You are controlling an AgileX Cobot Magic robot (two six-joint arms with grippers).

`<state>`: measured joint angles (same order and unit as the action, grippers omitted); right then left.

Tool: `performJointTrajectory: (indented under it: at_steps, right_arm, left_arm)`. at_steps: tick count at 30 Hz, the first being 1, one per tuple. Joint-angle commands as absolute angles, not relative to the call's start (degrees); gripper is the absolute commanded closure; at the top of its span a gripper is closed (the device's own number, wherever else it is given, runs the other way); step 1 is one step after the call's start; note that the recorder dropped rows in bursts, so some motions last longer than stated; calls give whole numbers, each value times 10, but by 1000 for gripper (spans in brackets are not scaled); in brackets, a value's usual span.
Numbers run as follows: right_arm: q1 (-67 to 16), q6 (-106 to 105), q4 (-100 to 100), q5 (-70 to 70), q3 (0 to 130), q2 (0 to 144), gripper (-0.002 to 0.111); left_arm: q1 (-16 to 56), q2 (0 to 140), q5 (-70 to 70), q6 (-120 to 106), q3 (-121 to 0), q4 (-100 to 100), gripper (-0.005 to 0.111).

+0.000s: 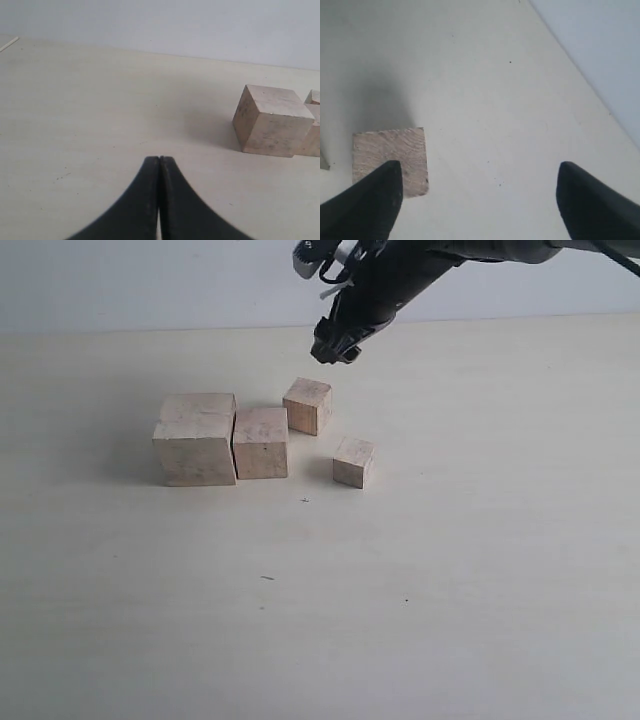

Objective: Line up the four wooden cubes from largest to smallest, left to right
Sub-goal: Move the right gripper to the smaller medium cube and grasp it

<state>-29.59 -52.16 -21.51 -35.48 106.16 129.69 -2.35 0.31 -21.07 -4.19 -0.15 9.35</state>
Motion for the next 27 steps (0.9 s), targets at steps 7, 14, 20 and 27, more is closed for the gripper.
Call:
performJointTrajectory:
  at_steps: [7,14,20,27]
  right_arm:
    - [-287,-743,-380,-431,1063,1301,28]
    - [-267,-743,-389,-432,1063,1312,28]
    - [-264,-760,-446,-434,1063,1337,28]
    - [-264,-770,-450,-440,1063,1361,28]
  left_arm:
    - [-21,0,-207,-42,0,97,107]
    - [-21,0,-207,-42,0,97,107]
    - [-21,0,-207,-42,0,97,107]
    - [-21,0,-207,-42,0,97,107]
